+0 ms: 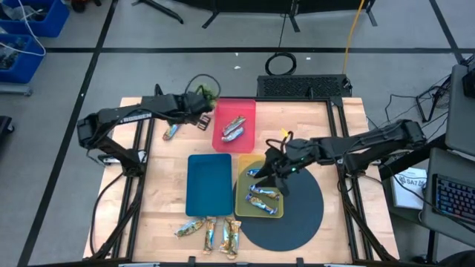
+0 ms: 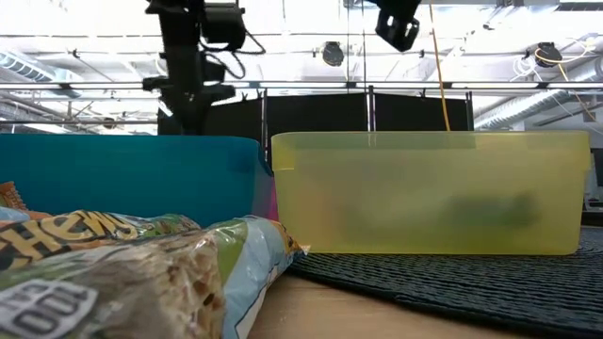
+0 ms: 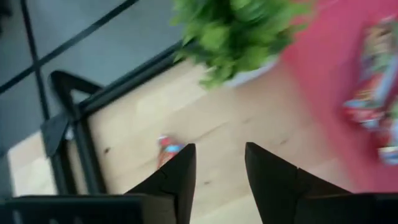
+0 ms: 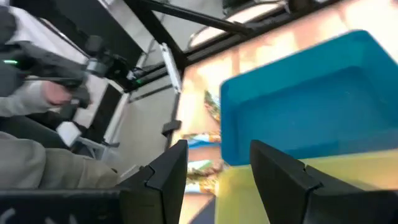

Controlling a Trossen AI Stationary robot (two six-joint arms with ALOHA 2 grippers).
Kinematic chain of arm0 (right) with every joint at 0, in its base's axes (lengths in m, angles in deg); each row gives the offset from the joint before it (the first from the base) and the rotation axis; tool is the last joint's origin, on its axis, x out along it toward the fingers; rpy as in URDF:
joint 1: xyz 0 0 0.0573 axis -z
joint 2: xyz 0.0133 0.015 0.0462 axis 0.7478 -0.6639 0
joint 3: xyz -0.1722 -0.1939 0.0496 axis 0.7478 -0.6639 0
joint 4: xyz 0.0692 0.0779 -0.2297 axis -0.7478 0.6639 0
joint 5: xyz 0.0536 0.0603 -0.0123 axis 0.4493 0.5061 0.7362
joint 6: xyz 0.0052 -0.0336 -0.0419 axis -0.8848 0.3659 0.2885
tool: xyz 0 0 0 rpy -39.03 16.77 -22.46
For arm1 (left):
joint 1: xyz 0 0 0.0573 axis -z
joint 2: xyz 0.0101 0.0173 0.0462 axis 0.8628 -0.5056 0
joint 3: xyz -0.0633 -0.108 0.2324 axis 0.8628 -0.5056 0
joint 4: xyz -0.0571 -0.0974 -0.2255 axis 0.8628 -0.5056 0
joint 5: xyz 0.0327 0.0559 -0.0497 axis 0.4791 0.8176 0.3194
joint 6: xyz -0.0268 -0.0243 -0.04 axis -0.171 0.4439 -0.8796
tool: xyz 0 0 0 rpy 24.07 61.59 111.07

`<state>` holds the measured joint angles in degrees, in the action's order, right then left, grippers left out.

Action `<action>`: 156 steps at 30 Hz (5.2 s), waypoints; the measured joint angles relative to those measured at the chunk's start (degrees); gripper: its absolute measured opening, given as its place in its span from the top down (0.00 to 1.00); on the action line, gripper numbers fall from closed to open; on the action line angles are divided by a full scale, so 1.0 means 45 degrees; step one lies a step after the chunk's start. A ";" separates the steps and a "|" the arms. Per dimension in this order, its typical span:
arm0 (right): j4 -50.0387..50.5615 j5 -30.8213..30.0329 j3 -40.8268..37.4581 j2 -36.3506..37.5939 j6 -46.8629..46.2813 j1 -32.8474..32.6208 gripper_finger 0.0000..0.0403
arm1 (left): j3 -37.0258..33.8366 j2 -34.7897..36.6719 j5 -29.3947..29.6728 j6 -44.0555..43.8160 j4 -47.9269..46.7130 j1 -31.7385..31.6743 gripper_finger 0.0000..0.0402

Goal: Pick and place Granola Bars by type
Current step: Put the red granola bar into the red bin, then put the yellow granola bar into the blue bin

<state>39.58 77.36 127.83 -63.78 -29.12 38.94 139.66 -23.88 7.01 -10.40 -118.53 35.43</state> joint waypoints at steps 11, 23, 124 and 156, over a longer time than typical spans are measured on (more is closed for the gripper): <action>-0.0591 0.0239 0.0019 0.0165 -0.0265 -0.0165 0.59 | -0.3013 -0.0036 -0.1204 0.0481 -0.0337 -0.2136 0.67; -0.0492 0.0234 0.0019 0.0283 -0.0799 -0.0173 0.59 | -0.6288 0.0450 -0.1850 0.1017 0.2707 -0.2735 0.53; -0.0681 0.0427 0.0920 -0.0546 0.3285 -0.1164 0.46 | 0.0770 -0.3320 -0.8409 0.6027 0.4708 0.0434 0.42; 0.2977 -0.2230 0.6499 -0.9219 1.0028 -0.3880 0.47 | 0.0770 0.3213 -0.7720 0.4443 0.0638 0.6656 0.36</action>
<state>52.98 67.33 157.08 -105.27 16.00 21.48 143.12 -9.42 -27.73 9.60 -115.66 65.38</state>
